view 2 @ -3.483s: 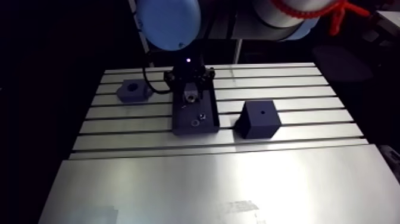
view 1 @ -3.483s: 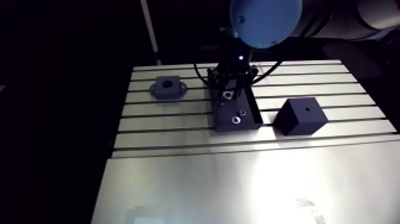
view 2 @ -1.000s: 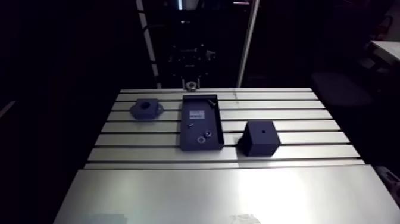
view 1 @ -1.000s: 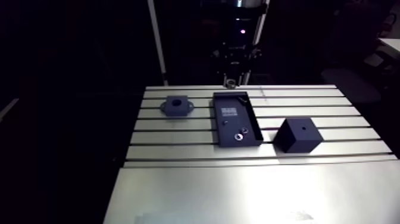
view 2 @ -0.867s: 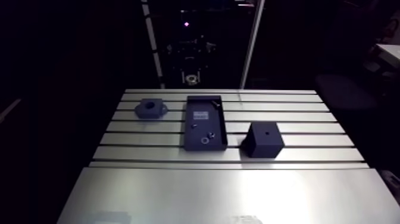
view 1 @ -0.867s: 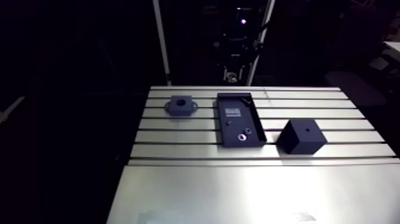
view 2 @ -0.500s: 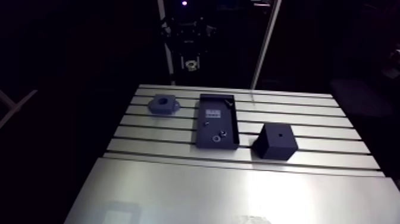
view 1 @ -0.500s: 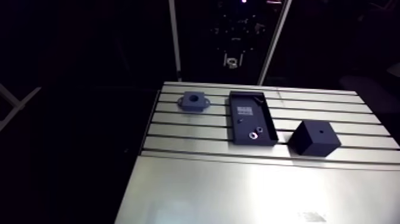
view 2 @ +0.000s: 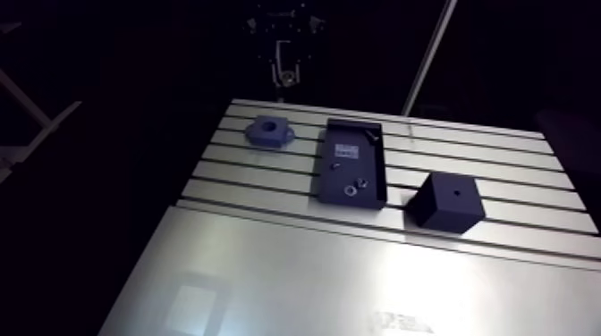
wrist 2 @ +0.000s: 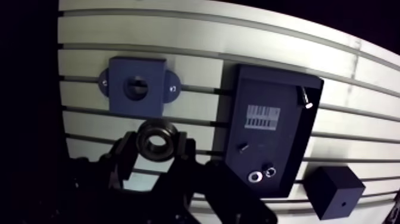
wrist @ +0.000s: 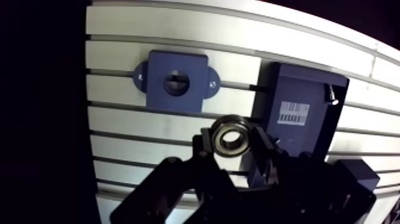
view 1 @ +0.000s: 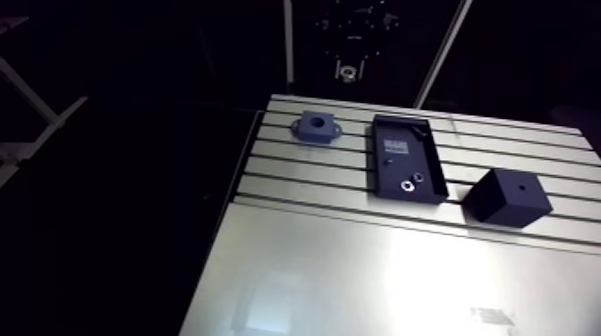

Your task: Pick up the bearing and press it into the housing until flush.

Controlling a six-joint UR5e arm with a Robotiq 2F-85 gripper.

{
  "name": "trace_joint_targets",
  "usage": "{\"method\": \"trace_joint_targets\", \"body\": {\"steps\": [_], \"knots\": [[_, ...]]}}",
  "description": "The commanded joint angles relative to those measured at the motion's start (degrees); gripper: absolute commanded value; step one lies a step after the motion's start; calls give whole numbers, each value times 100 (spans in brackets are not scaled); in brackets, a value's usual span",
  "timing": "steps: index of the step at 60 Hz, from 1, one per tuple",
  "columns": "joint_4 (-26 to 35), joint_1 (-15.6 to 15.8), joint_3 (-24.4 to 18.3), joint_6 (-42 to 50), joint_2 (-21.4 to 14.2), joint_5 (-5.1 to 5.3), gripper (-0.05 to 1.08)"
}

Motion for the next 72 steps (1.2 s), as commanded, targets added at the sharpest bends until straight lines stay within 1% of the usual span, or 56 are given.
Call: {"method": "trace_joint_targets", "body": {"steps": [1, 7, 13, 20, 31, 44, 72], "knots": [[-108, 218, -112, -2, 273, -20, 58], [-232, 263, -143, -11, 393, -12, 58], [-246, 300, -249, -11, 598, -2, 58], [-254, 334, -338, -11, 714, 14, 58], [-264, 406, -341, -1, 839, 15, 58], [-255, 405, -429, -4, 860, 14, 58], [-271, 397, -342, -2, 930, -2, 58]]}}
